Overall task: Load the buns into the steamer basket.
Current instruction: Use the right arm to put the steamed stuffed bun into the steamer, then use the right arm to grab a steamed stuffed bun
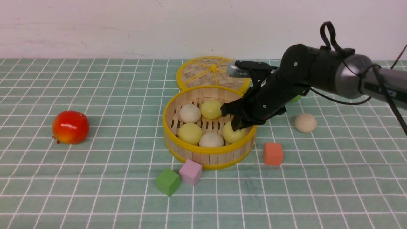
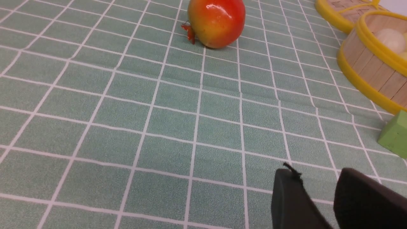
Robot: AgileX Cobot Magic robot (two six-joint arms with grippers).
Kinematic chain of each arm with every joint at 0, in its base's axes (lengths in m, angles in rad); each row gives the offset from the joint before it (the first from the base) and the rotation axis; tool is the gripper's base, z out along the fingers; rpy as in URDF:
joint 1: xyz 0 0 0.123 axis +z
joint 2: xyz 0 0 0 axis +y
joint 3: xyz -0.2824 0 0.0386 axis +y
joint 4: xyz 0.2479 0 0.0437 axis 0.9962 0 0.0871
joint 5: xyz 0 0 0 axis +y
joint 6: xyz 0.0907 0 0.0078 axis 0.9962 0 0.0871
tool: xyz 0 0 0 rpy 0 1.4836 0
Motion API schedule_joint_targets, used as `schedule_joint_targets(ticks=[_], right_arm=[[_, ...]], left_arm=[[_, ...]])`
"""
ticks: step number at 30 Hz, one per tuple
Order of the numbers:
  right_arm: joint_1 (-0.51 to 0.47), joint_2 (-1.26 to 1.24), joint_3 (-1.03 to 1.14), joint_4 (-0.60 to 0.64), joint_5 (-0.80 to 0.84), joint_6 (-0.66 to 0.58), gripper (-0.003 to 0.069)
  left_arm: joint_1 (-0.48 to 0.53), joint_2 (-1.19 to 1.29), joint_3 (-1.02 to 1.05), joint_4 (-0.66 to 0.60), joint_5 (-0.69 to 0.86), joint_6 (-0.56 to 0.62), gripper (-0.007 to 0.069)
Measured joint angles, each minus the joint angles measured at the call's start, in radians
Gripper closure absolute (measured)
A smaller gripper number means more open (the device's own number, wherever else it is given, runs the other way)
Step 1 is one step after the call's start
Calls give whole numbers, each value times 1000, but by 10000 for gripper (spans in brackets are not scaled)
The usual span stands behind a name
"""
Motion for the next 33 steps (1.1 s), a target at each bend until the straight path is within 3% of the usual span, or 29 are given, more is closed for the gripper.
schedule_joint_targets(ticks=[4,5,10,18,25,33], right_arm=[[0,-10,-3,-3,10,0,457],[-2,-23,-13,-15,30,0,390],[-36,-93,-54,-105,75,-2,276],[-158,-147,-78,-280,133,38,256],[-255,-61,-78,-280,135,103,258],[-281,17,-78,-269,58,118,311]], left_arm=[[0,0,0,0,0,0,409],[0,0,0,0,0,0,407],[0,0,0,0,0,0,406],[0,0,0,0,0,0,404],[0,0,0,1,0,0,396],[0,0,0,1,0,0,387]])
